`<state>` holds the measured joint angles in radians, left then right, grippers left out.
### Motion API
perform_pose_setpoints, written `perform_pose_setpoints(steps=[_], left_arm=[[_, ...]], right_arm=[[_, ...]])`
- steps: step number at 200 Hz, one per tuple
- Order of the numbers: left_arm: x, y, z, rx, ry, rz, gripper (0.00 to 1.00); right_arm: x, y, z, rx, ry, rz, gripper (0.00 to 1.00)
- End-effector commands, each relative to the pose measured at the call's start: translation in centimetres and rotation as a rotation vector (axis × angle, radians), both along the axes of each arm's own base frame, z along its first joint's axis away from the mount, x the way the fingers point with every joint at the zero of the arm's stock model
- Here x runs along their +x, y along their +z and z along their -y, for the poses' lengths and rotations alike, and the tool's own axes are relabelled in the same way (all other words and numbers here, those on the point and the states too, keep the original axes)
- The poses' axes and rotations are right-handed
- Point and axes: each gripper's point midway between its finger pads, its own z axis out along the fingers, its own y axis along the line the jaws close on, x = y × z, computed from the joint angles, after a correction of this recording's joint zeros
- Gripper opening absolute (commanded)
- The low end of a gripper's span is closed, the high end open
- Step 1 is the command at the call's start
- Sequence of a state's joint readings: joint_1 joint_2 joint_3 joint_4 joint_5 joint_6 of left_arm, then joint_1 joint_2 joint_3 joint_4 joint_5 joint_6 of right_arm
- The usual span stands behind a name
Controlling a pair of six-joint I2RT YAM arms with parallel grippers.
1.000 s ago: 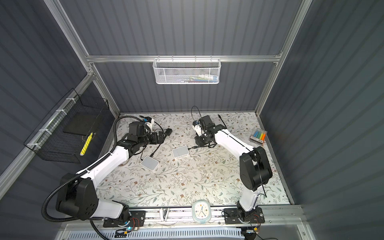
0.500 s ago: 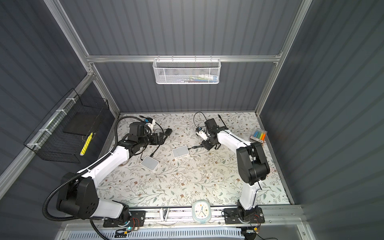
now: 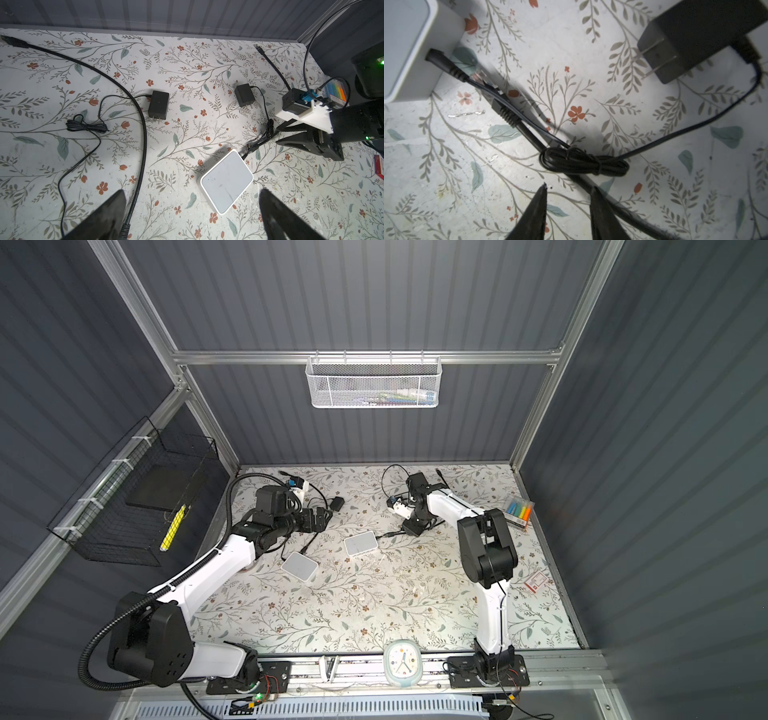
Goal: Insert the plug into the switch port
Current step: 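Lower the right gripper and grasp the ethernet cable behind its plug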
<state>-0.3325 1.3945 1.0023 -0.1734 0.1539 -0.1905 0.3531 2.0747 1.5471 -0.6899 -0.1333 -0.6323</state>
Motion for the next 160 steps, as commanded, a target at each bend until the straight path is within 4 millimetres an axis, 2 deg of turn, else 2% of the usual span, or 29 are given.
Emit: perform_pose_setpoints(steps=[1,25,46,78,121,160], left_arm=[[-0.2,-0.2,-0.2,0.019,-0.012,-0.010,1.00],[-0.1,-0.2,-0.1,0.016,-0.016,-0.013,1.00],[-0.1,-0.1,0.0,0.015,-0.015,-0.014,1.00],[0.1,-0.1,0.2,0.011,-0.022,-0.019,1.00],[0.2,-0.2,0.4,0.007,-0.033,-0.019,1.00],[-0.2,-0.1,0.4,0.001,-0.040,-0.018,1.00]], right_arm=[[-1.2,-0.6,0.6,-0.014,0.041,-0.044,0.37],[-0.3,-1.3,0.8,-0.043,0.035,-0.026,0.33],[-0.3,-1.6,0.5,-0.027,0.042,-0.016,0.32],[-1.0,-2.8,0.6,-0.045,0.066,-0.050,0.31],[-1.9,-3.0,-0.3,-0.039,0.100,-0.051,0.24],[-3.7,-3.6,-0.7,-0.065,0.130,-0.098,0.21]])
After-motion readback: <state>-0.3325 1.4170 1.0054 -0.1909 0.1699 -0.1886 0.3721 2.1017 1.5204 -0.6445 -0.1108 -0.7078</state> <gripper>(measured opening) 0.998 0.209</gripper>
